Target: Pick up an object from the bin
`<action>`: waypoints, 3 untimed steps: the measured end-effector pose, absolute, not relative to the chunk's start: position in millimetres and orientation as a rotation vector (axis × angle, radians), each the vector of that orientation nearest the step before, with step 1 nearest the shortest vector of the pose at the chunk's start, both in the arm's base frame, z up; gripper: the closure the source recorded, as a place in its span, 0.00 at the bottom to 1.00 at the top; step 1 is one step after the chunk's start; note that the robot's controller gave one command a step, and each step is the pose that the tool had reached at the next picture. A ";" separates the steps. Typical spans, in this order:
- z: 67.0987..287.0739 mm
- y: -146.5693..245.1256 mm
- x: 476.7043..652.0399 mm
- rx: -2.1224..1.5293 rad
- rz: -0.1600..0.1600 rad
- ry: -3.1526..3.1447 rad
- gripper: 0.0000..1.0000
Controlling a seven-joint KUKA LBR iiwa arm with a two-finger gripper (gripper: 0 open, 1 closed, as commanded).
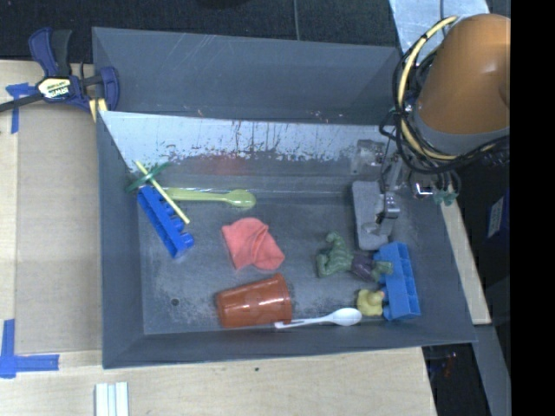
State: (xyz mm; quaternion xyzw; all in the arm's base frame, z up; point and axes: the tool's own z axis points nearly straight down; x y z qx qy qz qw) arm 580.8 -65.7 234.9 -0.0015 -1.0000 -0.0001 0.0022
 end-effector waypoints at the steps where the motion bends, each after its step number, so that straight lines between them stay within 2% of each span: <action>1: 240.0 -65.3 582.0 -0.002 0.001 -3.146 0.00; 2: 164.7 -95.6 527.9 0.146 0.002 -3.145 0.00; 3: 136.7 -94.5 515.3 0.138 0.001 -3.145 0.00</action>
Offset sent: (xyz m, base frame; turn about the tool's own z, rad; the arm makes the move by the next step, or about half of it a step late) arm -0.0575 -0.0322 -0.0761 -0.1013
